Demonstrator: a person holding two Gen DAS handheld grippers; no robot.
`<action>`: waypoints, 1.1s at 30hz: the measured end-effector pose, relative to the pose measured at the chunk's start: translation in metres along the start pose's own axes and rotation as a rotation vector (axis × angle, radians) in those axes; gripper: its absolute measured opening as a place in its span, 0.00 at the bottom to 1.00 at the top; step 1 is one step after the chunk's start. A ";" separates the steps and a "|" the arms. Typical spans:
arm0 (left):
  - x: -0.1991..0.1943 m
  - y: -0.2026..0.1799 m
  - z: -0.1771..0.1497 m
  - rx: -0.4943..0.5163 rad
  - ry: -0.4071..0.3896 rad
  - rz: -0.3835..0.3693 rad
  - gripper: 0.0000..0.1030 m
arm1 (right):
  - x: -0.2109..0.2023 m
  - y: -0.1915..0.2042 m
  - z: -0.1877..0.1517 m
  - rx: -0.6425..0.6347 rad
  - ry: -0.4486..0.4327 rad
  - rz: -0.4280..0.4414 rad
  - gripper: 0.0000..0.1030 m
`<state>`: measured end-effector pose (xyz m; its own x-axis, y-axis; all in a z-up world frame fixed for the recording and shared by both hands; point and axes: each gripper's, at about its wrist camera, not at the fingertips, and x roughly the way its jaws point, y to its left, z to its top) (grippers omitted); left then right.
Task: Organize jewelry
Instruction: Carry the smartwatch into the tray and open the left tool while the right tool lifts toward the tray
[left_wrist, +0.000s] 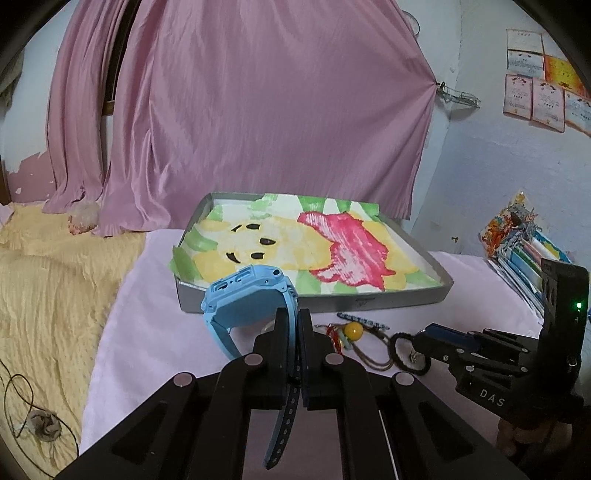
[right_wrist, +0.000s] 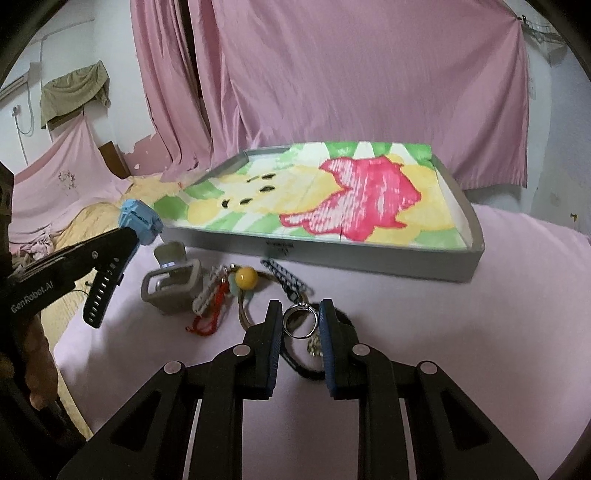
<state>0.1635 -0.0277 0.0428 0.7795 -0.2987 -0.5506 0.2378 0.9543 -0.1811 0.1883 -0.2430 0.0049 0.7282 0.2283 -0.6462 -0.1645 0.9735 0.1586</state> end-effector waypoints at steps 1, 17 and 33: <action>0.000 0.000 0.002 -0.001 -0.007 -0.003 0.04 | -0.001 0.000 0.002 -0.002 -0.007 0.003 0.17; 0.060 0.007 0.060 -0.033 -0.006 -0.048 0.04 | 0.045 -0.006 0.076 -0.003 -0.057 0.052 0.17; 0.116 0.036 0.057 -0.150 0.182 0.000 0.06 | 0.107 -0.008 0.074 0.040 0.110 0.065 0.18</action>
<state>0.2960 -0.0274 0.0190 0.6587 -0.3082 -0.6864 0.1382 0.9463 -0.2923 0.3170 -0.2267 -0.0103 0.6392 0.2922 -0.7113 -0.1804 0.9562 0.2307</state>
